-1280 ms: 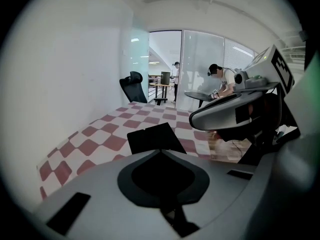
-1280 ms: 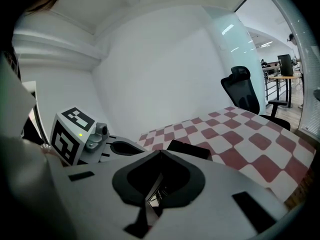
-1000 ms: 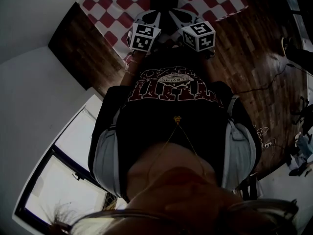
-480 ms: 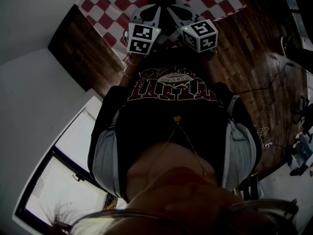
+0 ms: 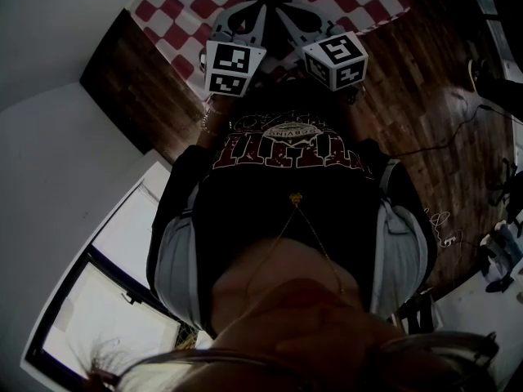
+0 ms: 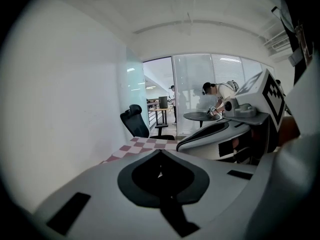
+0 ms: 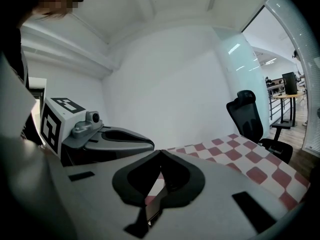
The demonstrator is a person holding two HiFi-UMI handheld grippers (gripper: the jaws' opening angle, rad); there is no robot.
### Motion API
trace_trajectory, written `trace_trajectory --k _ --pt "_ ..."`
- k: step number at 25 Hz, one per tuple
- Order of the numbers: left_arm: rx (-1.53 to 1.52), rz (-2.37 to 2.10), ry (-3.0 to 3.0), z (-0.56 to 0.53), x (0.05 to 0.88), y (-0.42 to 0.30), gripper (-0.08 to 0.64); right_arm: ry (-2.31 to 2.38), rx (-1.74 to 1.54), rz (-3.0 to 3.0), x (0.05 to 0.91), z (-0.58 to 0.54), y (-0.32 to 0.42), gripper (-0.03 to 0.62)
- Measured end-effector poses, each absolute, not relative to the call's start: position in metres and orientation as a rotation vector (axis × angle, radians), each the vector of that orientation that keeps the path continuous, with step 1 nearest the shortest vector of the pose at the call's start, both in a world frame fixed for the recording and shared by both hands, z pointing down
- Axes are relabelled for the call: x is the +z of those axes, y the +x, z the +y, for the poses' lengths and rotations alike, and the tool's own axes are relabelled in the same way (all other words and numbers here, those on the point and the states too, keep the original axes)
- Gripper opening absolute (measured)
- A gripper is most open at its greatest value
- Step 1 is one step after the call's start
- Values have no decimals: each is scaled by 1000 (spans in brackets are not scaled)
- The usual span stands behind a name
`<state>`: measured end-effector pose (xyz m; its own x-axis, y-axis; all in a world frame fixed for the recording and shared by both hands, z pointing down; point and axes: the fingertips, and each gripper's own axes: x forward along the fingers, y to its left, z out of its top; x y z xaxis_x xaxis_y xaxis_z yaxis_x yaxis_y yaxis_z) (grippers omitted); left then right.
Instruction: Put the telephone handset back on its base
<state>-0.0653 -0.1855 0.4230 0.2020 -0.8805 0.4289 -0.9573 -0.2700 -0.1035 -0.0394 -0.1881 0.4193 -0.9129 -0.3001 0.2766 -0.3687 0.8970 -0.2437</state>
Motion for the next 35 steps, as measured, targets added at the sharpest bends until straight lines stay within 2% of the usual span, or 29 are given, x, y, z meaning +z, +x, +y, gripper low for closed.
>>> trace_trajectory --k 35 --pt "598 -1774 2318 -185 412 -57 9 479 402 -2842 413 -182 -37 17"
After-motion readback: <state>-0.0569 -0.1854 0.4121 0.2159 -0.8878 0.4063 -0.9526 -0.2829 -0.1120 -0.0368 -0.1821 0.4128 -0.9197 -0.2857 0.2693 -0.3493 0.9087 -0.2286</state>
